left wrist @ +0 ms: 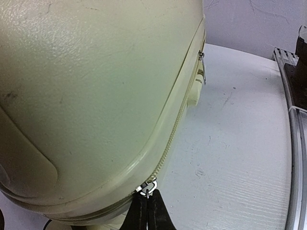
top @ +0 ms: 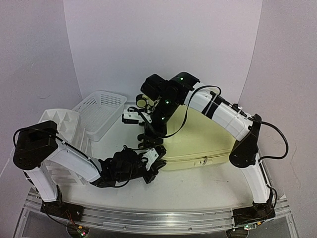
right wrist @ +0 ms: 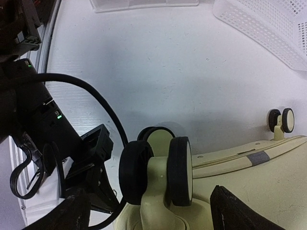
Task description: Open, take out, and arrange the luggage
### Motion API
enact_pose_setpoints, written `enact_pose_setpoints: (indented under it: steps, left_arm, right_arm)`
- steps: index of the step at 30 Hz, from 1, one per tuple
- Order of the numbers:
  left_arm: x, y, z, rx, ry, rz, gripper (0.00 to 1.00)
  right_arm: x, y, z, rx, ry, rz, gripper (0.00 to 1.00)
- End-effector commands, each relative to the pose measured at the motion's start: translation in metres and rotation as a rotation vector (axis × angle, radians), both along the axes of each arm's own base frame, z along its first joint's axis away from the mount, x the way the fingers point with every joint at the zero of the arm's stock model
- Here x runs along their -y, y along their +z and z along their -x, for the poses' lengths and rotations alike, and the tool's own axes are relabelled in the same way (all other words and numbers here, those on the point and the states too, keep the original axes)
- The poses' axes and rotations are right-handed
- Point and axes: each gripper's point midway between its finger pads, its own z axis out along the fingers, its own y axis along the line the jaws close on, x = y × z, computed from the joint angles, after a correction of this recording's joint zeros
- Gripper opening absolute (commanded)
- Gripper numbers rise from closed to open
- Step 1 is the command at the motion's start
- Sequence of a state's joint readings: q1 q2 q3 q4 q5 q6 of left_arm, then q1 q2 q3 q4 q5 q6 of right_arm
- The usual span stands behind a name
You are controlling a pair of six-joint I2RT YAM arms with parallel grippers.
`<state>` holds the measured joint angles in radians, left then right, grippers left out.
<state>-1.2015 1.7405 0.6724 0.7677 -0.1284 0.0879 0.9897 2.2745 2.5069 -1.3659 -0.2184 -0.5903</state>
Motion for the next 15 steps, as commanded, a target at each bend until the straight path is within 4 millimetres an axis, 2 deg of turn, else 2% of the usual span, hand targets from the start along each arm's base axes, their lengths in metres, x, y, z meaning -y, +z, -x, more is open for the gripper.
enact_pose_setpoints:
  steps: [1,4,8,11,15]
  left_arm:
    - [0.028,0.046,0.002,0.051,-0.050,0.148,0.00]
    - [0.029,0.044,0.001,0.042,-0.048,0.149,0.00]
    - [0.031,0.043,0.000,0.034,-0.044,0.150,0.00]
    - [0.028,0.042,-0.002,0.031,-0.027,0.151,0.00]
    - [0.019,0.040,-0.007,0.027,0.020,0.147,0.00]
  right_arm:
    - [0.003,-0.004,0.002,0.056,0.048,0.055,0.87]
    - [0.006,-0.016,-0.004,0.123,0.055,0.127,0.85]
    - [0.002,-0.020,-0.017,0.218,0.033,0.164,0.76]
    - [-0.002,-0.018,-0.032,0.307,-0.006,0.168,0.54]
    - [-0.004,-0.015,-0.037,0.343,-0.039,0.157,0.40]
